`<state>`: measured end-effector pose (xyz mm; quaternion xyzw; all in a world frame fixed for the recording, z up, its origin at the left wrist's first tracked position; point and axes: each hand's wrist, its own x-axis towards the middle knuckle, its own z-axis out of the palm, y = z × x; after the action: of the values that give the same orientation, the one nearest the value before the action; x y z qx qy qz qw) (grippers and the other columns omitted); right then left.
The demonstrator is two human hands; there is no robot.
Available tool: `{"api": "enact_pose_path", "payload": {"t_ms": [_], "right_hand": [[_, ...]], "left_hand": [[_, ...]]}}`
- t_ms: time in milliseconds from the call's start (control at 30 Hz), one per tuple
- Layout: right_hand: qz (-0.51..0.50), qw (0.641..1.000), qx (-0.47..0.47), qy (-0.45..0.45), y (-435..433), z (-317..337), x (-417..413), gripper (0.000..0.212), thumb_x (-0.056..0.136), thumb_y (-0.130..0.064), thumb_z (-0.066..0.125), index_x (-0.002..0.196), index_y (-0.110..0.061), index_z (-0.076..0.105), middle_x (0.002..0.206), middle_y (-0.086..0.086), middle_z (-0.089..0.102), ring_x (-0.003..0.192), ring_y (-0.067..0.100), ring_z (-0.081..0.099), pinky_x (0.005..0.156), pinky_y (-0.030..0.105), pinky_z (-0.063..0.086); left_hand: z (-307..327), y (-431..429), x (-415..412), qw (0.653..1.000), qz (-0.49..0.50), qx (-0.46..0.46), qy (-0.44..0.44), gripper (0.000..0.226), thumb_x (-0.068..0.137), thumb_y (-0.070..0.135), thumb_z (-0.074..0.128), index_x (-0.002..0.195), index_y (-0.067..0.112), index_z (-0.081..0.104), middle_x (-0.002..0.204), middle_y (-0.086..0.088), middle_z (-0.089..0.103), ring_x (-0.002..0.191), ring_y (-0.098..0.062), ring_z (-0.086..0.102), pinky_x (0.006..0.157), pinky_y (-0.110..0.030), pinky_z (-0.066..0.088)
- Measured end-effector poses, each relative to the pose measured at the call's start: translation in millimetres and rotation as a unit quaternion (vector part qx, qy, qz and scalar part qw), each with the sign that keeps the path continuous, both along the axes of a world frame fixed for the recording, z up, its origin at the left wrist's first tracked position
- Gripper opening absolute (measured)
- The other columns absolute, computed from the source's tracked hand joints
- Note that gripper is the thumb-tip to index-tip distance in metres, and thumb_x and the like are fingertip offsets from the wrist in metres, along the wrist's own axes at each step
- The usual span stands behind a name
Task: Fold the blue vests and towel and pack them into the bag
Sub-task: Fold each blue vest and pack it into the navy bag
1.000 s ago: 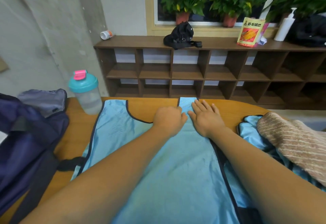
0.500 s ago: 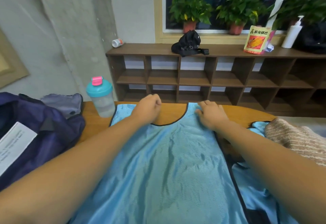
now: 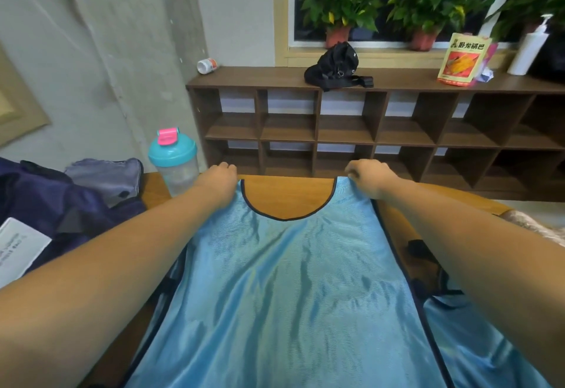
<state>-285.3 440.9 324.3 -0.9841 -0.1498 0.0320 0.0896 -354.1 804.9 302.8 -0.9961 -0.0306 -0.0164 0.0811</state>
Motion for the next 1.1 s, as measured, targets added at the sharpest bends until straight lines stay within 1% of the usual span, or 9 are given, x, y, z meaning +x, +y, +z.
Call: {"api": "enact_pose_path", "payload": {"t_ms": [133,233,367,500,567,667,800,967,1100], "right_hand": [[0.004,1.0,0.002,0.013,3,2,3,0.02,0.107,-0.021,0.057,0.124,-0.021,0.068,0.115,0.002,0.069,0.109,0.025,0.064,0.108,0.049,0.051],[0.003,1.0,-0.006,0.005,2,6,4,0.005,0.102,-0.023,0.064,0.102,-0.025,0.068,0.099,-0.002,0.068,0.101,0.022,0.063,0.107,0.05,0.046],[0.007,1.0,0.004,0.0,0,14,-1,0.007,0.102,-0.017,0.06,0.096,-0.021,0.061,0.093,0.003,0.066,0.092,0.022,0.06,0.104,0.051,0.046],[0.028,0.999,0.022,-0.014,-3,29,-14,0.006,0.104,-0.022,0.059,0.102,-0.018,0.055,0.091,0.005,0.065,0.087,0.024,0.062,0.095,0.05,0.052],[0.046,0.998,0.029,-0.023,-6,41,-25,0.006,0.102,-0.02,0.061,0.1,-0.02,0.055,0.091,0.004,0.066,0.085,0.024,0.063,0.088,0.048,0.055],[0.061,0.997,0.047,-0.025,-11,61,-42,0.012,0.099,-0.018,0.068,0.104,-0.022,0.057,0.096,0.001,0.065,0.087,0.021,0.065,0.071,0.033,0.052],[0.083,0.995,0.037,-0.038,-20,87,-70,0.027,0.098,-0.017,0.073,0.121,-0.023,0.062,0.106,-0.002,0.064,0.091,0.015,0.062,0.076,0.027,0.046],[0.105,0.992,0.044,-0.062,-33,117,-126,0.006,0.097,-0.02,0.075,0.103,-0.02,0.072,0.099,-0.004,0.07,0.094,0.016,0.067,0.067,0.018,0.043],[0.123,0.987,0.087,-0.061,-45,132,-184,0.01,0.098,-0.028,0.076,0.089,-0.026,0.071,0.088,-0.008,0.072,0.086,0.01,0.067,0.069,0.027,0.047]], "left_hand": [[3,5,4,1.0,-0.014,0.01,-0.007,0.028,0.095,-0.002,0.057,0.122,0.006,0.053,0.119,-0.015,0.058,0.113,-0.035,0.063,0.091,-0.043,0.053],[10,4,4,0.999,-0.026,-0.005,-0.019,0.025,0.095,-0.002,0.058,0.117,0.007,0.053,0.113,-0.014,0.059,0.107,-0.035,0.064,0.079,-0.041,0.051],[22,2,-1,0.997,-0.025,-0.066,-0.039,0.013,0.1,0.014,0.053,0.103,0.014,0.04,0.095,-0.013,0.063,0.082,-0.032,0.062,0.066,-0.041,0.043],[44,-1,-14,0.987,-0.04,-0.151,-0.044,0.017,0.098,0.02,0.06,0.105,0.02,0.044,0.087,-0.005,0.062,0.08,-0.025,0.061,0.07,-0.044,0.05],[58,-3,-23,0.982,-0.056,-0.175,-0.048,0.023,0.097,0.019,0.064,0.113,0.02,0.048,0.096,-0.003,0.063,0.087,-0.022,0.061,0.077,-0.042,0.053],[79,-4,-38,0.976,-0.075,-0.197,-0.053,0.032,0.097,0.017,0.069,0.126,0.018,0.056,0.108,-0.001,0.065,0.099,-0.021,0.061,0.083,-0.033,0.048],[110,-7,-69,0.969,-0.084,-0.222,-0.066,0.032,0.095,0.019,0.077,0.124,0.023,0.066,0.103,0.006,0.067,0.093,-0.012,0.064,0.073,-0.025,0.048],[143,-9,-126,0.96,-0.09,-0.255,-0.069,0.023,0.091,0.023,0.083,0.111,0.026,0.072,0.095,0.012,0.07,0.089,-0.008,0.067,0.072,-0.024,0.05],[155,-11,-182,0.951,-0.099,-0.285,-0.069,0.014,0.09,0.022,0.085,0.1,0.026,0.077,0.091,0.011,0.075,0.086,-0.006,0.069,0.075,-0.025,0.052]]}}
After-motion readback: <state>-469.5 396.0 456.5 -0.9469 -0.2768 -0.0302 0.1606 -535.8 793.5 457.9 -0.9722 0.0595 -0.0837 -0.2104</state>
